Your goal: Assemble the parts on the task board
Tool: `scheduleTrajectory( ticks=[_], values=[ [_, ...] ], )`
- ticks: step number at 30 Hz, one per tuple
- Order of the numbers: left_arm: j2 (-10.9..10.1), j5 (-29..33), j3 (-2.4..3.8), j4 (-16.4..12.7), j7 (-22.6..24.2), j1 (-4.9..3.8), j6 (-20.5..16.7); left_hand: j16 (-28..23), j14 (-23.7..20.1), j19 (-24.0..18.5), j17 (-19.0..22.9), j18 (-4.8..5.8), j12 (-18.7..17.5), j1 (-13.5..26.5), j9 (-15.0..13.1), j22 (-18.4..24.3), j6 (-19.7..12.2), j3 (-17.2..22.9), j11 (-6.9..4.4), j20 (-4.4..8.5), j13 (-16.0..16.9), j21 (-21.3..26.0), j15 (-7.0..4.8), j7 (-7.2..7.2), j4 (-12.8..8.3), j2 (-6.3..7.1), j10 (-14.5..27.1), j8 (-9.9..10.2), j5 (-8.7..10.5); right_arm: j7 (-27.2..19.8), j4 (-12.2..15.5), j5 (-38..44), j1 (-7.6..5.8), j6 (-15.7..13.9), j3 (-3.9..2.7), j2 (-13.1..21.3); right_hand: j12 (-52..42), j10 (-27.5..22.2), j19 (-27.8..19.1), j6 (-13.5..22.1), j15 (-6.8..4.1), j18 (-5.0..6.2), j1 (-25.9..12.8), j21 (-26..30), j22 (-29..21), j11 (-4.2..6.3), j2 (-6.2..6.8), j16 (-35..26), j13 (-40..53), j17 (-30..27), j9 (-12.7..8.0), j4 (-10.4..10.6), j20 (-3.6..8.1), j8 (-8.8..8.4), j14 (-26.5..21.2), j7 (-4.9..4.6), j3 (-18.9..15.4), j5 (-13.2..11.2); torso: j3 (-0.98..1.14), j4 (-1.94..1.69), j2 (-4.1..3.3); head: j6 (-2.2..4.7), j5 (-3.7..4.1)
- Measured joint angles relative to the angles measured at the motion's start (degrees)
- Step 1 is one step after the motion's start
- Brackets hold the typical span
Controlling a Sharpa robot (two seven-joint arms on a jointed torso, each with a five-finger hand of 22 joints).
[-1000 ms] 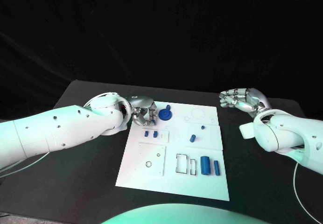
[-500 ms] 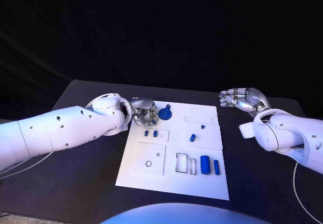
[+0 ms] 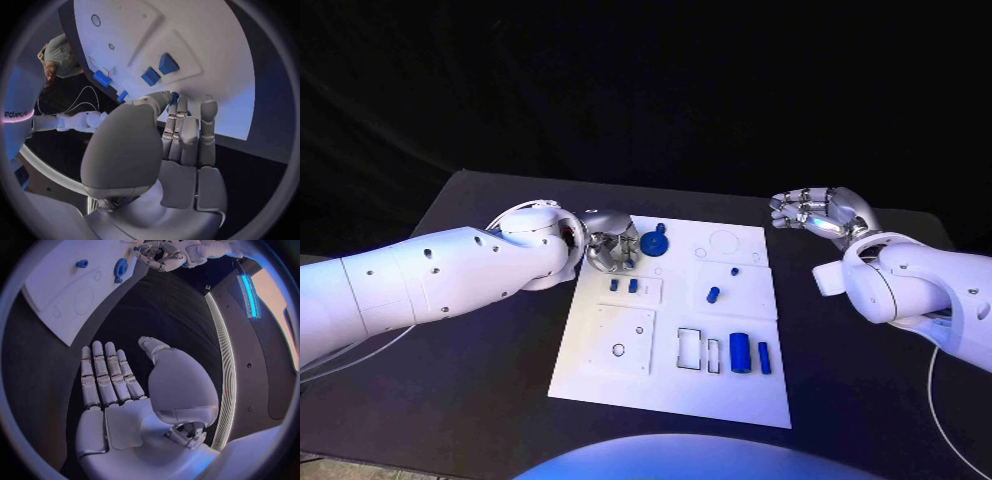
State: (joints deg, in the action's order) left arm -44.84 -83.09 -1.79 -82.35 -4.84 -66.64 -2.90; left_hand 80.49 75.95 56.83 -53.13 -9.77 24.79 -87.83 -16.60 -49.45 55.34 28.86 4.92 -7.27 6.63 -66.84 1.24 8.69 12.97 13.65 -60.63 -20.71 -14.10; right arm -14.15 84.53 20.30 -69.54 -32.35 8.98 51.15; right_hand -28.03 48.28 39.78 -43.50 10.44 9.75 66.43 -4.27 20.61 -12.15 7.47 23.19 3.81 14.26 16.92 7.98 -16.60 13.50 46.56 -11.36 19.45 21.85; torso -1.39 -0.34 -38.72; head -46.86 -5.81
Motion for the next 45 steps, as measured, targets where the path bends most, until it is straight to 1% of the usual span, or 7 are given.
scheduleTrajectory(
  ticks=[11,16,20,27,38,43,45],
  values=[
    [0.15,0.02,0.00,0.13,-0.05,0.00,0.23,0.00,0.00,0.00,0.25,0.00,-0.34,0.23,0.01,0.18,0.21,0.00,-0.22,0.00,0.01,0.00,0.00,-0.22,0.00,0.23,-0.22,0.01,0.27,0.00,-0.04,0.00,0.02,0.00,0.00,-0.02,0.00,0.00,0.00,0.00,0.00,0.00,0.00,0.00,0.00,0.00,0.00,0.00,0.00,0.00,0.00,0.00,0.00,0.00,0.00,0.00,0.00,0.00,-0.02,0.00,-0.03,0.03,-0.01],
    [0.20,0.03,0.00,0.22,-0.10,0.02,0.28,0.00,0.00,0.00,0.80,0.00,-1.19,0.47,0.15,0.56,-0.05,0.00,-0.17,0.00,-0.14,0.00,0.00,0.04,0.00,0.47,-0.17,0.97,0.27,-0.01,-0.05,0.00,0.02,0.00,0.00,-0.03,-0.29,0.00,0.00,0.00,-0.21,0.00,0.00,0.00,-0.05,0.00,0.00,0.22,0.00,-0.27,0.06,0.00,0.00,0.25,-0.21,0.00,0.00,0.00,-0.02,0.02,-0.03,0.03,0.02],
    [0.19,0.03,-0.04,0.26,-0.17,0.05,0.32,0.00,-0.21,0.00,1.37,0.00,-1.67,0.68,0.49,0.92,-0.96,0.16,0.22,0.00,-0.21,0.32,0.21,0.52,0.16,0.68,0.22,1.66,0.27,-0.01,-0.05,0.00,0.03,0.00,0.00,-0.02,-0.29,0.00,0.00,0.00,-0.21,0.00,0.00,0.00,-0.05,0.00,0.00,0.22,0.00,-0.28,0.06,0.00,0.00,0.24,-0.21,0.00,0.00,0.00,-0.01,0.02,-0.03,-0.01,0.04],
    [0.10,0.05,-0.05,0.27,-0.28,0.07,0.33,-0.45,-1.24,-1.35,3.46,0.00,-3.34,1.28,1.13,2.49,-2.44,-0.08,1.68,-0.70,-0.54,1.57,1.23,1.57,0.39,1.28,2.21,3.31,0.27,-0.01,-0.07,0.00,0.04,0.01,0.00,-0.01,-0.29,0.00,0.00,0.00,-0.21,0.00,0.00,0.00,-0.05,0.00,0.00,0.22,0.00,-0.27,0.06,0.00,0.00,0.24,-0.21,0.00,0.00,0.00,0.00,0.02,-0.02,0.01,0.05],
    [-0.04,0.21,-0.05,0.22,-0.35,0.09,0.33,-0.45,-1.43,-1.56,3.92,0.00,-3.56,1.52,1.31,2.64,-2.92,-0.07,2.14,-0.91,-0.59,1.78,1.43,1.64,0.39,1.52,3.19,3.56,0.27,-0.01,-0.08,0.01,0.08,0.01,0.00,-0.01,-0.29,0.00,0.00,0.00,-0.21,0.00,0.00,0.00,-0.05,0.00,0.00,0.22,0.00,-0.27,0.05,0.00,0.00,0.23,-0.21,0.00,0.00,0.00,-0.01,0.00,-0.01,0.03,0.05],
    [-0.31,0.28,-0.06,0.21,-0.41,0.10,0.32,-0.45,-1.87,-1.77,4.25,0.00,-3.82,1.74,1.86,2.77,-5.00,-0.24,2.38,-1.13,-0.59,1.78,1.87,2.07,0.55,1.74,5.10,4.99,0.27,0.02,-0.08,0.25,0.08,0.04,0.00,0.04,-0.28,0.00,0.00,0.00,-0.20,0.00,0.00,0.00,-0.04,0.00,0.00,0.22,0.00,-0.37,0.05,0.00,0.00,0.23,-0.22,0.00,0.00,-0.06,-0.01,0.00,-0.01,-0.02,0.03],
    [-0.53,0.31,-0.06,0.23,-0.45,0.11,0.32,-0.45,-1.96,-1.90,4.45,0.00,-4.37,1.74,2.15,2.91,-5.51,-0.24,2.75,-1.25,-0.73,2.05,1.96,2.58,0.55,1.74,6.50,5.53,0.27,0.10,-0.09,0.66,0.09,0.09,0.00,0.07,-0.28,-0.27,0.00,0.00,0.07,0.00,0.34,0.00,-0.06,0.01,-0.31,0.22,0.00,-0.62,0.04,-0.27,0.00,0.23,-0.56,0.00,0.27,-1.02,-0.01,0.00,-0.01,-0.03,0.03]
  ],
)
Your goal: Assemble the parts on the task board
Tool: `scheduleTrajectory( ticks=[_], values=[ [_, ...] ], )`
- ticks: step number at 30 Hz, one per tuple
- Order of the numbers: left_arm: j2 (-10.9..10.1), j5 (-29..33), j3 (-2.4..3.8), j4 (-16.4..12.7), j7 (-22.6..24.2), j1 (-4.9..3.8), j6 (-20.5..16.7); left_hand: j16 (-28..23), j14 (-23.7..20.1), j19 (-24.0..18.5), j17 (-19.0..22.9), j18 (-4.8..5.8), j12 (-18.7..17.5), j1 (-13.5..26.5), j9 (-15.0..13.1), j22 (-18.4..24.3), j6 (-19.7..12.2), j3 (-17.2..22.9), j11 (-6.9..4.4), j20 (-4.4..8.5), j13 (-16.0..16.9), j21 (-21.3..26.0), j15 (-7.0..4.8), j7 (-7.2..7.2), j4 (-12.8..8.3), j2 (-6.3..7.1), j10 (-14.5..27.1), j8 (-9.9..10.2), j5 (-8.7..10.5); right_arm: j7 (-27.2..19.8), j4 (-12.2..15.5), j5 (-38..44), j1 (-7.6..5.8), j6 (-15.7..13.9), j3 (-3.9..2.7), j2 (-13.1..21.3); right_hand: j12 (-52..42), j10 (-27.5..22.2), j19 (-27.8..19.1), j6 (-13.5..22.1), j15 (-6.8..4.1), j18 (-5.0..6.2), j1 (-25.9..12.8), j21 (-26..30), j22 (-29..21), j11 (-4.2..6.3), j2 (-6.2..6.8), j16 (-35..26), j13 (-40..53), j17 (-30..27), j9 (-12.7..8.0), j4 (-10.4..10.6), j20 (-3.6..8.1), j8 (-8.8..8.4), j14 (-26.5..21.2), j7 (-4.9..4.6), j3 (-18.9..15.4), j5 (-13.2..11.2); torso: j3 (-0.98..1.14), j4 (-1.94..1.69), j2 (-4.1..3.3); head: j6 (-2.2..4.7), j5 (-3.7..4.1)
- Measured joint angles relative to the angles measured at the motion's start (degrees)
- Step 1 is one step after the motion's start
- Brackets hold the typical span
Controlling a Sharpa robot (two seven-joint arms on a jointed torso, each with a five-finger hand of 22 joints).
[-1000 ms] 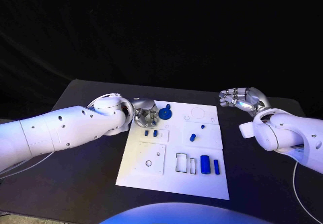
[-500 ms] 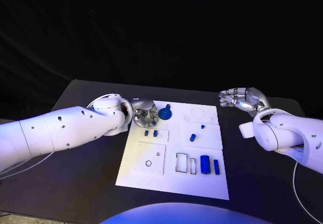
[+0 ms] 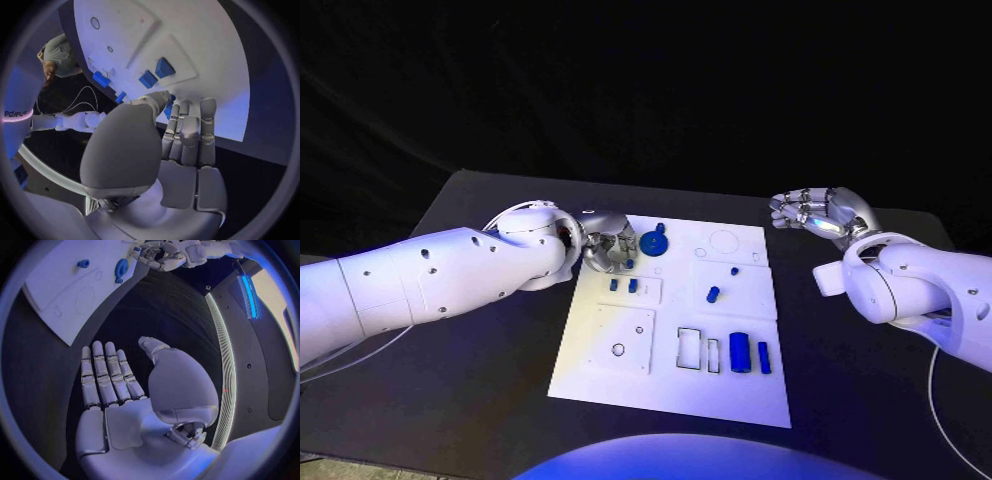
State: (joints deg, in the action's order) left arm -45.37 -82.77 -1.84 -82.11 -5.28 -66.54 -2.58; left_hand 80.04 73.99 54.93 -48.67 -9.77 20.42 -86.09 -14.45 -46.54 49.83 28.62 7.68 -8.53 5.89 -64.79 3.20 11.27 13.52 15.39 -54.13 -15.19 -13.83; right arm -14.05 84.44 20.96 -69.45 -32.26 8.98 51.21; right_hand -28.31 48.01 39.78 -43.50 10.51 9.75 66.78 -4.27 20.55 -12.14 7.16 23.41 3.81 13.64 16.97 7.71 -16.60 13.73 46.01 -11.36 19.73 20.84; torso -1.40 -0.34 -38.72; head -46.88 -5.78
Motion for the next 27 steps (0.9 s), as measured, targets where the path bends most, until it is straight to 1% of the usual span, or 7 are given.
scheduleTrajectory(
  ticks=[4,9,15,18,20,23,27],
  values=[
    [-0.59,0.24,0.00,0.02,-0.03,0.01,-0.01,0.00,-0.72,-0.58,1.37,0.00,-0.51,0.00,0.71,0.75,-1.74,-1.16,0.62,-0.58,-0.55,0.52,0.72,0.33,-0.04,0.00,2.87,1.04,0.00,0.19,-0.20,1.29,0.00,0.35,0.00,0.06,0.00,-0.35,0.00,-0.23,-0.18,0.00,3.26,0.00,-0.13,0.19,-0.06,0.98,-0.08,-0.68,0.00,-2.56,0.00,0.44,-0.18,0.19,2.07,-4.24,0.00,0.01,0.01,-0.01,0.00],
    [-1.55,1.16,0.05,-0.03,0.11,0.02,-0.21,0.00,-1.02,-0.90,2.08,0.00,-0.86,-0.50,1.66,1.24,-3.79,-4.57,0.95,-0.90,-1.10,0.88,1.02,-0.36,0.24,-0.50,5.83,2.08,0.00,0.54,-0.46,3.41,0.01,1.04,0.00,0.14,0.29,-0.62,0.16,-0.86,-0.61,0.00,4.52,-0.50,-0.14,0.46,0.46,1.34,-0.15,-1.00,-0.01,-4.42,0.16,0.88,0.29,0.01,3.62,-5.80,-0.02,0.01,0.03,0.08,0.09],
    [-2.84,5.00,0.36,0.39,1.22,0.03,-1.83,0.00,-1.66,-1.33,3.44,0.00,0.38,-2.14,1.91,2.10,-3.26,-6.89,1.13,-1.33,-1.22,1.46,1.23,0.17,0.87,-1.99,6.63,1.54,0.00,1.21,-1.13,8.00,0.01,2.49,-0.01,0.18,1.69,0.21,6.04,-2.65,-1.86,0.00,5.85,-4.23,1.12,1.35,0.92,3.23,-0.14,-1.46,-0.20,-7.55,1.07,1.11,4.62,-0.49,7.41,-7.20,-0.02,0.01,0.06,0.32,0.25],
    [-3.56,9.39,0.54,1.07,2.98,0.03,-3.39,-0.51,-2.46,-2.02,5.13,0.00,2.19,-3.26,1.83,3.01,-0.61,-5.07,1.23,-1.40,-1.16,1.99,1.23,0.84,1.01,-2.33,5.20,0.01,0.00,1.69,-1.46,11.19,0.01,3.66,-0.04,0.23,2.64,3.04,11.00,-4.76,-3.92,0.00,6.31,-7.78,2.78,2.31,1.06,4.99,-0.26,-0.84,-0.20,-8.90,3.13,1.68,11.00,-0.72,10.37,-7.90,-0.02,0.01,0.07,0.51,0.36],
    [-4.09,13.16,0.61,1.57,4.84,0.02,-4.25,-3.13,-6.39,-3.73,12.05,0.01,3.25,-3.72,1.87,4.25,0.32,-3.11,1.11,-1.21,-1.05,2.96,1.05,0.82,0.93,-2.05,4.10,-0.53,0.00,2.04,-1.51,13.34,0.00,4.67,-0.05,0.28,4.13,5.44,15.05,-6.24,-5.82,0.00,6.83,-11.66,5.12,3.29,0.54,7.01,-0.26,0.30,-0.20,-10.11,5.36,1.99,17.62,-0.90,11.75,-8.56,-0.03,0.02,0.07,0.63,0.48],
    [-4.95,21.29,0.67,2.28,8.85,0.00,-5.35,-6.93,-10.98,-4.60,20.56,0.01,3.84,-4.02,2.06,4.83,0.68,-1.52,0.81,-1.10,-1.05,3.63,0.90,0.81,0.79,-2.36,3.81,-0.90,0.00,2.84,-1.46,17.42,-0.11,6.72,-0.07,0.35,7.21,9.03,18.35,-8.26,-7.80,0.01,7.06,-18.62,10.48,4.64,0.32,9.70,-0.30,2.34,-0.47,-11.82,7.91,1.74,25.34,-0.16,11.71,-8.56,-0.05,0.03,0.07,0.87,0.96],
    [-5.85,34.35,0.71,2.65,14.30,-0.02,-6.15,-10.07,-12.96,-5.93,23.15,0.00,5.11,-3.55,2.26,5.73,0.80,-0.86,0.55,-0.82,-0.95,5.35,0.53,0.69,0.39,-2.83,2.41,-1.32,0.00,4.41,-0.95,24.20,-0.63,9.68,-0.12,0.44,10.67,13.06,20.30,-10.12,-9.40,0.00,7.06,-26.35,16.80,5.94,0.32,14.41,-0.30,5.62,-1.00,-13.41,9.86,0.84,32.38,0.88,11.31,-8.56,-0.06,0.04,0.04,1.12,2.30]
  ],
)
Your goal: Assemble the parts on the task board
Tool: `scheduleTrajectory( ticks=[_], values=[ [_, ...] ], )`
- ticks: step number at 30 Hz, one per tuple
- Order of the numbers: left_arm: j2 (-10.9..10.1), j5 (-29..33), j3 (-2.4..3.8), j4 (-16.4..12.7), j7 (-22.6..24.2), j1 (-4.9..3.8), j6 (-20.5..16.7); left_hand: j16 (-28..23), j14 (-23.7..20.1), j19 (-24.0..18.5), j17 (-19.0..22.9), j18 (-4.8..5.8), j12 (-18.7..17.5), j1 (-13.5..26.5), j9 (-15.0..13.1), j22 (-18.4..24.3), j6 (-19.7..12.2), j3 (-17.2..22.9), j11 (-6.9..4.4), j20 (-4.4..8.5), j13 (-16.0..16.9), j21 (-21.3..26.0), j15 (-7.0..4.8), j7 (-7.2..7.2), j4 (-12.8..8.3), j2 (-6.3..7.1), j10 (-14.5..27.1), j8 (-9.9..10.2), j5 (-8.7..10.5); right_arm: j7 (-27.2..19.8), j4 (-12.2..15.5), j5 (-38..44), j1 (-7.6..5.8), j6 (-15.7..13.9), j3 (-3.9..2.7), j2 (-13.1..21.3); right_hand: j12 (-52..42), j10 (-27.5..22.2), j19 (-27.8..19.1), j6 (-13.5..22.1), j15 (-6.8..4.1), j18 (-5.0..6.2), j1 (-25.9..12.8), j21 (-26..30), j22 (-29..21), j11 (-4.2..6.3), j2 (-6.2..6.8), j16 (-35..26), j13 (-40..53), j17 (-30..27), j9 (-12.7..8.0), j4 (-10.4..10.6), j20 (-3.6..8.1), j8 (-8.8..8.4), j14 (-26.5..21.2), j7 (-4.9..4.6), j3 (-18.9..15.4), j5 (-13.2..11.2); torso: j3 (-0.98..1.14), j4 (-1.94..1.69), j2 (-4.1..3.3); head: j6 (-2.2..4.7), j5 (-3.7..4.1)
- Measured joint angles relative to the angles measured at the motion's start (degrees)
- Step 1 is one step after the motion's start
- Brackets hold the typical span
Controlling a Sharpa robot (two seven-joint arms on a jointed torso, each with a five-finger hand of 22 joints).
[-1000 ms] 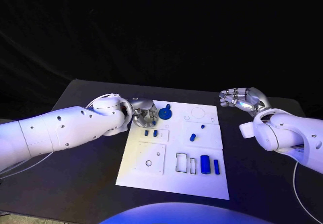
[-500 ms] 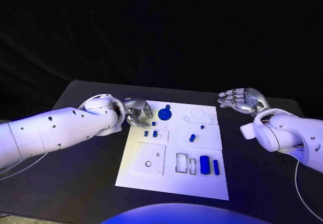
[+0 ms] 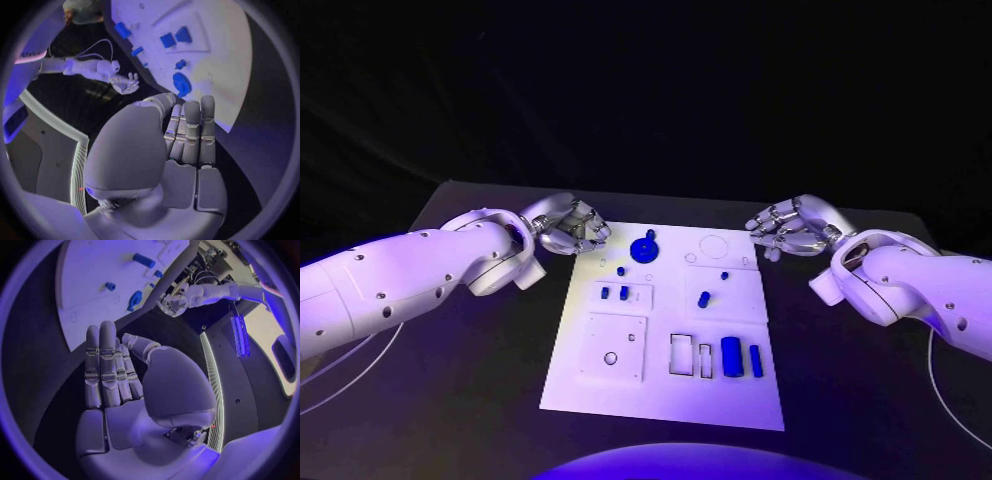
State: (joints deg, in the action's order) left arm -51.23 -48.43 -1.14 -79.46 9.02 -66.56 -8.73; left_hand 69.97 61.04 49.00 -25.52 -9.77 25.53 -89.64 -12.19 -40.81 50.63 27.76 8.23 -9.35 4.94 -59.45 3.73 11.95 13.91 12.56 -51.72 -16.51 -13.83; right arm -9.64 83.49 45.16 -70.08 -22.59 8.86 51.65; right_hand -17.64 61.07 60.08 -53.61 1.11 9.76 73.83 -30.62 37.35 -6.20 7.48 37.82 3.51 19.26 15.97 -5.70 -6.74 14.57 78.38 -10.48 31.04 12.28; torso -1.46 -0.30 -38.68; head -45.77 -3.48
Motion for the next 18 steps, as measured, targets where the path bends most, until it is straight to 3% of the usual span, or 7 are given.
scheduleTrajectory(
  ticks=[3,10,13,18],
  values=[
    [-0.63,10.64,0.01,-0.13,3.45,-0.01,-0.18,-1.50,-0.26,-0.21,0.93,0.01,1.19,1.48,0.00,0.79,0.70,0.16,-0.74,0.21,0.31,1.25,-0.26,-0.69,0.16,-0.34,-2.51,-0.66,0.00,1.77,0.74,6.62,-0.54,2.26,-0.06,0.01,2.62,2.51,1.15,-1.17,-0.58,0.00,-0.94,-4.66,3.89,0.50,0.73,6.22,0.08,3.88,-0.27,-0.50,0.91,-0.78,4.04,0.57,0.36,-0.49,0.00,-0.01,-0.02,0.09,0.90],
    [-1.75,28.98,0.02,-1.95,8.48,-0.03,-0.33,-4.46,0.17,0.83,2.49,0.00,0.60,6.94,-0.43,4.44,2.67,-4.29,-1.96,0.76,0.15,6.26,-1.26,-2.06,2.30,1.24,-6.63,-2.65,0.00,7.26,2.97,24.63,-1.03,5.76,-0.09,-0.28,6.84,3.39,1.87,-1.98,-0.37,0.00,-3.59,-8.12,7.37,0.38,2.34,20.24,0.13,16.82,-0.34,-0.44,0.58,-1.56,4.97,0.55,0.86,-2.88,-0.03,-0.04,-0.07,0.11,2.79],
    [-1.96,33.34,0.02,-2.80,9.78,-0.02,-0.76,-4.79,0.40,1.52,2.58,0.00,0.23,7.80,-0.63,5.20,2.84,-5.36,-2.18,0.86,0.15,7.21,-1.49,-2.24,2.61,1.30,-7.21,-2.80,0.20,9.37,3.82,31.00,-1.06,6.55,-0.08,-0.52,7.84,3.28,4.06,-2.00,0.01,0.00,-3.91,-11.40,10.27,0.27,2.66,26.85,0.20,24.66,-0.34,-0.23,0.39,-1.97,5.35,0.56,1.07,-2.98,0.01,-0.09,-0.07,0.02,3.34],
    [-2.24,37.72,0.01,-4.01,11.29,-0.02,-1.66,-4.80,0.91,2.15,2.59,0.01,0.20,7.86,-0.63,5.61,2.84,-5.72,-2.18,1.09,0.15,7.53,-1.57,-2.24,2.36,1.24,-7.59,-2.80,0.20,11.77,4.82,38.18,-1.05,7.41,-0.08,-1.34,8.69,3.18,7.67,-2.00,0.01,0.00,-4.25,-18.04,16.27,0.17,3.01,32.71,0.20,31.44,-0.34,0.14,0.17,-2.47,5.35,0.56,1.07,-2.98,0.02,-0.09,-0.07,-0.07,3.62]
  ],
)
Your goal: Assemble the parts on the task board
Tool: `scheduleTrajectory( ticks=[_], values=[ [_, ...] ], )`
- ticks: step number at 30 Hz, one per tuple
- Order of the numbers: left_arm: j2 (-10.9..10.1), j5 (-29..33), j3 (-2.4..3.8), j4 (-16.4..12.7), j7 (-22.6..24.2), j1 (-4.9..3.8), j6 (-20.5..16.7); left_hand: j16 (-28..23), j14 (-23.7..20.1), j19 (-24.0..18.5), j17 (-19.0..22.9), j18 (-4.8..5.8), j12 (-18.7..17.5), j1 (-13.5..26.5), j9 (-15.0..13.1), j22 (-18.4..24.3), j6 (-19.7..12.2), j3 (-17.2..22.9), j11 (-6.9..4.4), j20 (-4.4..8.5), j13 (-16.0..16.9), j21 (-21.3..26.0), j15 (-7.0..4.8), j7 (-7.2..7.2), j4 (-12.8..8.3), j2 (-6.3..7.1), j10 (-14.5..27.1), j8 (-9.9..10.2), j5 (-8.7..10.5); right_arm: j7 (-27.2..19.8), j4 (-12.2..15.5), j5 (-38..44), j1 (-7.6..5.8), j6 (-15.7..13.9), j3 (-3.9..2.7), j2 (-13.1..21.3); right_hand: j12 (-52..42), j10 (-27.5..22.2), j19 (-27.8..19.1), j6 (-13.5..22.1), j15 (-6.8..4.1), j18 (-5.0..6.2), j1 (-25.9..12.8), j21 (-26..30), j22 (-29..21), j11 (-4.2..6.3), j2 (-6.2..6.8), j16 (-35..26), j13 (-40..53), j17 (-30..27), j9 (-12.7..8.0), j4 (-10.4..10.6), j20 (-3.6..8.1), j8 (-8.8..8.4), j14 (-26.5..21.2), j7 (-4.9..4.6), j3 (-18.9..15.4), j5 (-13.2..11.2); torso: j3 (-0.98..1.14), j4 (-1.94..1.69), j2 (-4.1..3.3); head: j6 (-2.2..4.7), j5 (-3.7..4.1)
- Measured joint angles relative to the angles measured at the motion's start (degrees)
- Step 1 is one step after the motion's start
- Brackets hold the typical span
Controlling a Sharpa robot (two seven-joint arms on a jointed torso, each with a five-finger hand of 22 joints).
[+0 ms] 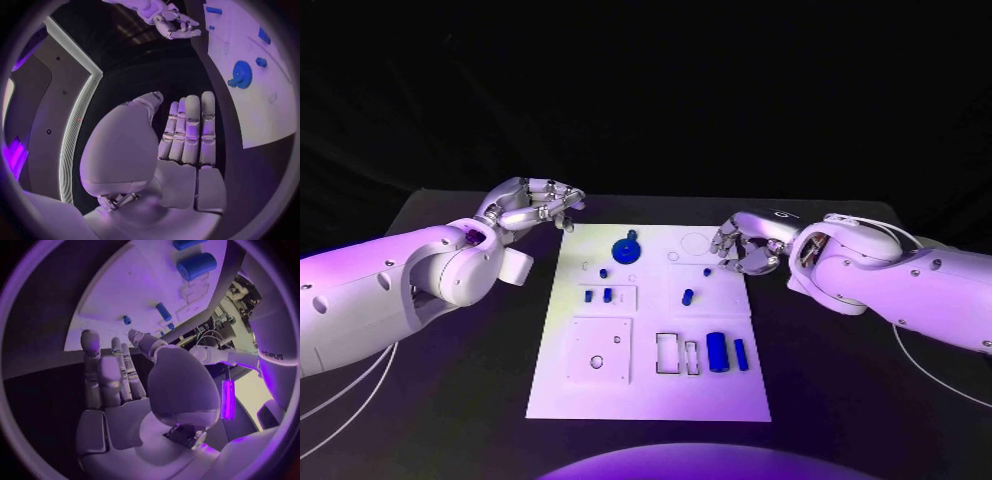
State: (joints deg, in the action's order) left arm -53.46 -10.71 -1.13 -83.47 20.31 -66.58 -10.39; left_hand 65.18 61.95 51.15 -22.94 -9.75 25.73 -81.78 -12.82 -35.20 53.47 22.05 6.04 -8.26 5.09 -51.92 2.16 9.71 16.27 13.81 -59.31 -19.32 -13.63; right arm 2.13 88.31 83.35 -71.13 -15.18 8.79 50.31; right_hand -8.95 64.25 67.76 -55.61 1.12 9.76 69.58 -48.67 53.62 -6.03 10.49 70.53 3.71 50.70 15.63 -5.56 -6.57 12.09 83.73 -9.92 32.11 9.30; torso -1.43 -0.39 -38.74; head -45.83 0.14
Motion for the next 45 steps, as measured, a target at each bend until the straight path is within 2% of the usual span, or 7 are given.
scheduleTrajectory(
  ticks=[1,3,12,27,38,41,45],
  values=[
    [-0.03,0.59,0.00,-0.22,0.23,0.00,-0.16,0.00,0.00,0.05,0.00,0.00,-0.12,0.00,0.00,0.05,0.00,0.00,0.00,0.05,0.00,0.00,0.00,0.00,0.00,0.00,0.00,0.00,0.00,0.35,0.10,0.95,0.01,0.12,0.00,-0.17,0.00,-0.12,0.27,0.00,0.00,-0.01,0.00,-0.66,0.61,-0.12,0.00,0.52,0.00,0.62,0.00,0.07,-0.07,0.00,0.00,0.00,-0.06,0.00,-0.01,0.01,0.00,-0.02,0.04],
    [-0.11,1.87,0.00,-0.75,0.75,0.01,-0.52,0.00,0.00,0.05,0.00,0.00,-0.27,0.00,0.00,0.09,0.00,0.00,0.00,0.05,0.00,0.00,0.00,0.00,0.00,0.00,0.00,0.00,0.00,1.08,0.20,2.89,0.05,0.41,0.01,-0.58,0.33,-0.20,1.02,0.00,0.00,-0.91,0.12,-1.88,1.74,-0.20,0.12,1.58,0.00,1.89,0.00,0.12,-0.10,-0.23,0.00,0.00,-0.02,0.00,-0.03,0.01,0.00,-0.08,0.21],
    [-0.47,5.17,-0.01,-2.28,2.34,0.01,-1.51,-0.34,0.00,0.46,0.00,0.00,-0.74,0.00,0.01,0.50,0.00,-0.31,0.00,0.07,0.00,0.51,0.00,0.00,0.00,0.00,0.00,0.00,0.00,3.21,0.16,7.35,0.41,1.45,0.07,-2.18,0.67,-0.40,1.89,0.17,0.20,-0.91,0.10,-3.95,3.71,-0.40,0.55,3.29,-0.01,3.92,0.01,0.11,-0.26,-0.49,0.20,-0.17,-0.02,0.00,-0.11,0.01,-0.03,-0.30,0.50],
    [-0.90,7.21,-0.01,-3.15,2.95,0.01,-2.27,-0.66,-0.01,0.87,0.05,-0.01,-1.30,-0.41,0.02,0.87,-0.21,-0.47,0.01,0.06,0.01,1.08,0.01,0.21,-0.16,-0.40,0.01,0.00,0.00,4.66,-0.49,9.70,1.54,3.19,0.19,-3.60,0.67,-0.40,2.57,0.17,0.21,-0.91,0.09,-5.79,5.64,-0.40,0.54,4.92,0.11,5.52,0.24,0.36,-0.41,-0.49,0.20,-0.16,0.24,0.00,-0.05,0.02,-0.04,-0.60,-0.41],
    [-1.02,7.56,-0.01,-3.39,2.89,0.01,-2.55,-0.66,0.02,0.87,0.05,-0.01,-1.30,-0.41,0.03,0.95,-0.24,-0.46,0.01,0.06,0.01,1.08,0.04,0.24,-0.16,-0.40,0.01,0.00,0.00,5.07,-1.94,10.40,2.03,3.12,0.17,-4.85,0.66,-0.19,2.65,-0.03,0.20,-0.90,0.11,-6.02,5.79,-0.19,0.53,4.92,0.16,5.10,0.30,0.67,-0.50,-0.49,0.19,-0.36,0.54,0.00,0.02,0.04,-0.05,-0.74,-0.55],
    [-1.04,7.61,-0.01,-3.45,2.89,0.01,-2.66,-0.66,0.20,1.08,0.05,0.00,-1.50,-0.73,0.03,1.02,-0.42,-0.46,0.01,0.26,0.01,1.07,0.21,0.41,-0.16,-0.72,0.01,0.00,-0.01,5.12,-2.12,10.45,2.17,2.95,0.08,-5.14,0.66,1.07,2.65,-0.50,0.20,-0.90,0.62,-6.02,6.14,0.05,0.02,5.25,0.29,5.11,0.51,1.04,-0.50,-0.49,0.19,0.10,0.96,0.00,0.02,0.05,-0.04,-0.82,-0.63],
    [-1.06,7.64,-0.01,-3.51,2.92,0.01,-2.84,-0.66,0.20,1.28,0.04,0.01,-1.50,-0.73,0.03,1.02,-0.42,-0.29,0.01,0.05,0.01,1.29,0.21,0.42,-0.32,-0.72,0.01,0.00,-0.01,5.19,-2.19,10.50,2.40,2.63,0.01,-5.38,-0.13,2.99,2.79,-1.74,-0.17,-0.89,1.79,-6.86,6.91,0.72,-1.16,5.69,0.62,5.11,0.97,0.56,-0.35,0.10,0.30,0.53,2.22,-1.71,0.04,0.08,-0.04,-0.94,-0.70]
  ],
)
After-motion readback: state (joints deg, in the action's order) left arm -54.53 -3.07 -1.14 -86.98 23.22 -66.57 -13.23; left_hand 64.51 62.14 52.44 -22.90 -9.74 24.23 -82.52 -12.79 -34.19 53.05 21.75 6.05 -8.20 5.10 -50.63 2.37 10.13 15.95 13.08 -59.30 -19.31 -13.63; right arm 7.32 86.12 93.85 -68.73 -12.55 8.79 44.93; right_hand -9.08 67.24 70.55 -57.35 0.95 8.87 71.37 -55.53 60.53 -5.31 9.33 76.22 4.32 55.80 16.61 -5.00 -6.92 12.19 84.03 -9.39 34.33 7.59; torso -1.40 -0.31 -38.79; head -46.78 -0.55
